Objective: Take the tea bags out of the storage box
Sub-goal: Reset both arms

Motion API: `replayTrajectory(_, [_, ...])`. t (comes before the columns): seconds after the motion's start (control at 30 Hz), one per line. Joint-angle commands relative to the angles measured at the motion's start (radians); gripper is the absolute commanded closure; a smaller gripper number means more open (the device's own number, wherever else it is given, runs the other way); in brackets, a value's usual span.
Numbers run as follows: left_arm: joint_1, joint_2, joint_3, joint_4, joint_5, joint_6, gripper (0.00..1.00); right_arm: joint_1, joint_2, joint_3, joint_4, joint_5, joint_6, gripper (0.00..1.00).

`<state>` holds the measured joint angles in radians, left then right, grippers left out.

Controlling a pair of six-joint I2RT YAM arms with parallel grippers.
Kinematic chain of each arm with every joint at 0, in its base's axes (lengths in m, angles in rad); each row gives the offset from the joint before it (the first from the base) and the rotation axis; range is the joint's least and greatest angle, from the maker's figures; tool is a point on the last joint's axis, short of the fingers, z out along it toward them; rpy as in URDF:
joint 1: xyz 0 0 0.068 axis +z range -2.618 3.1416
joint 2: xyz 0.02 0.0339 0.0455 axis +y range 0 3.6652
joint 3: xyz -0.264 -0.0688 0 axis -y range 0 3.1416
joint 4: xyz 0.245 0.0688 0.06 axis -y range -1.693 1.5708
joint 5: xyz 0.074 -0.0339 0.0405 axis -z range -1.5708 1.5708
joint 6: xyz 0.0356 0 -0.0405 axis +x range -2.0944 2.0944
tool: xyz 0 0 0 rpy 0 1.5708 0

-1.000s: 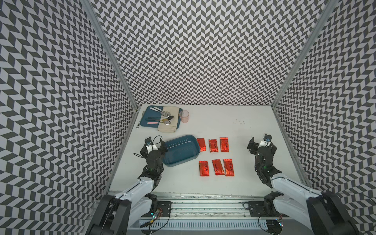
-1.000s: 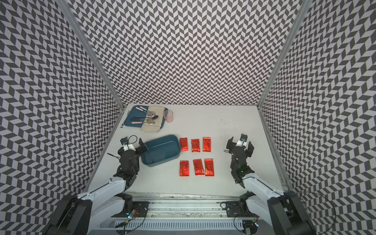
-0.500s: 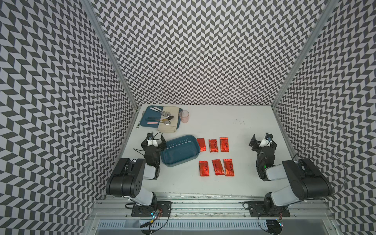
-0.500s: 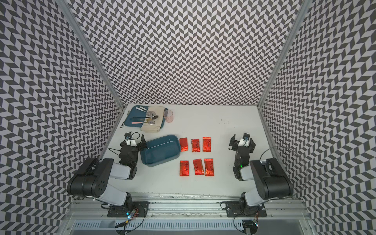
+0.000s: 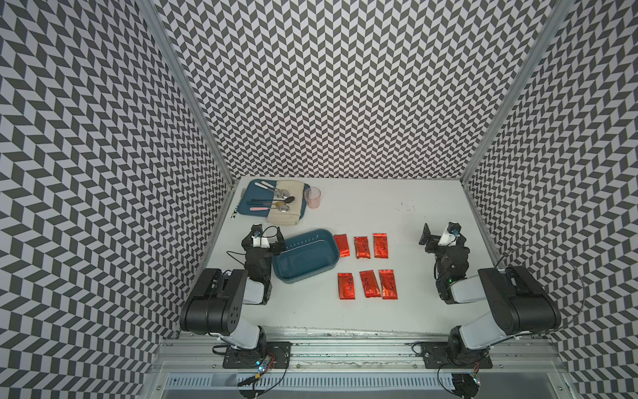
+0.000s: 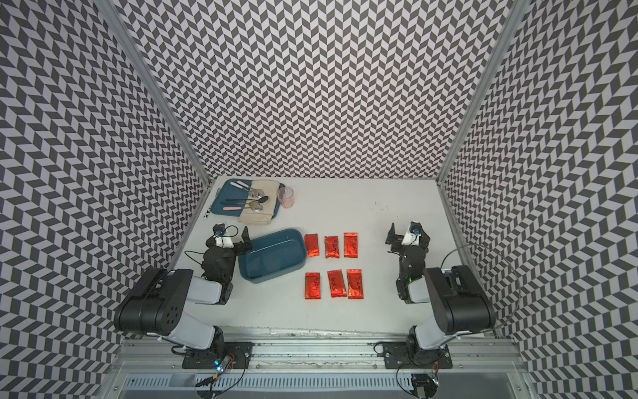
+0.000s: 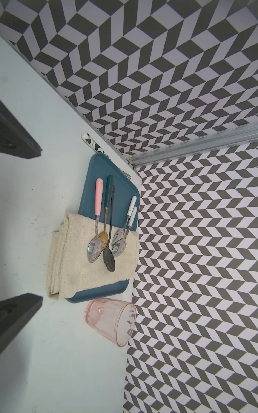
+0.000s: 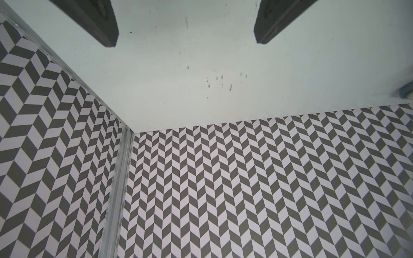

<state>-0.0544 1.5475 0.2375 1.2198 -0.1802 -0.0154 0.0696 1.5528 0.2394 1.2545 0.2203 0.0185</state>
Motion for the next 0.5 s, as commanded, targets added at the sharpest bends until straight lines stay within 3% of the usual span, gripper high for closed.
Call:
replayTrajectory(0.0, [0.001, -0.001, 0.006, 0.032, 0.016, 0.014, 0.00, -0.004, -0.014, 0.012, 0.018, -0.013, 0.000, 0.00])
replayTrajectory(0.47, [0.001, 0.000, 0.006, 0.032, 0.016, 0.014, 0.00, -0.003, -0.011, 0.007, 0.029, -0.015, -0.002, 0.00])
